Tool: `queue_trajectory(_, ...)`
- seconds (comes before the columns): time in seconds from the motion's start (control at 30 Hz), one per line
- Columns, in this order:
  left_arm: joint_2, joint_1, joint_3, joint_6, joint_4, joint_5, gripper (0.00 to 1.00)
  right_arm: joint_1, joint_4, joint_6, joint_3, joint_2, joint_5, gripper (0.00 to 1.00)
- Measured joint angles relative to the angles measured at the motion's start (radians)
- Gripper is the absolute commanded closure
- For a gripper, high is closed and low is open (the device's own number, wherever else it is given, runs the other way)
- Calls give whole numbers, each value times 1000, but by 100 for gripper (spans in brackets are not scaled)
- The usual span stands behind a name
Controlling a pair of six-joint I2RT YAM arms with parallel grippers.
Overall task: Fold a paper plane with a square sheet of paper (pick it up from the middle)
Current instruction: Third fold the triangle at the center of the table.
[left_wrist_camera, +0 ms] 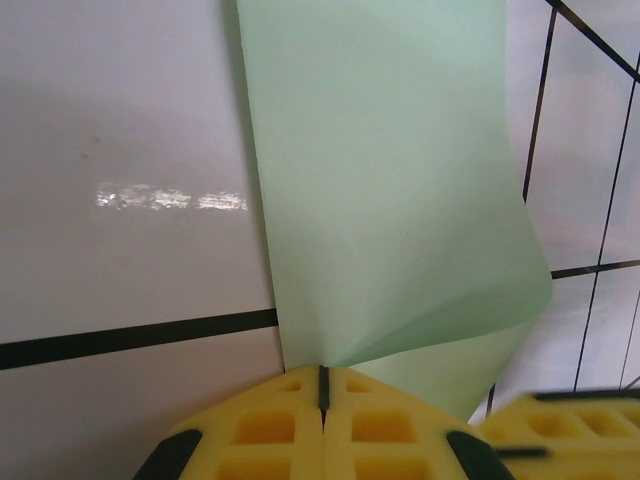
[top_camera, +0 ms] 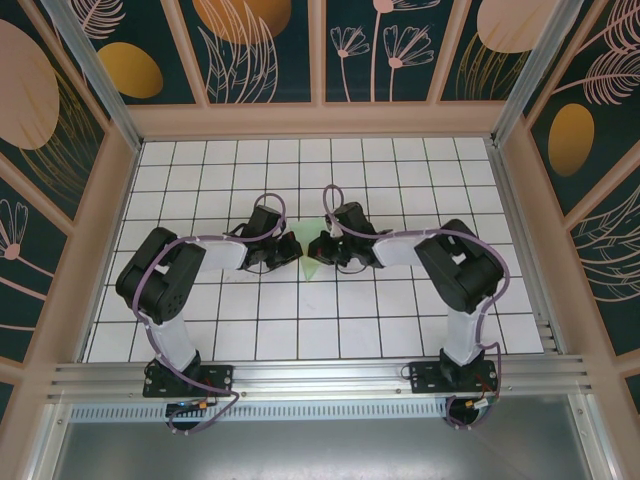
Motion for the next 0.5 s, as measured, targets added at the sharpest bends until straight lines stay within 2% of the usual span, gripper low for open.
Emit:
queue_trajectory(0.27, 1, -3, 2, 5, -1, -6, 100, 8, 44, 4, -106, -31, -41, 100)
queue_trajectory(0.5, 1, -4, 2, 5, -1, -11, 100, 36, 48, 0, -128, -47, -73, 100)
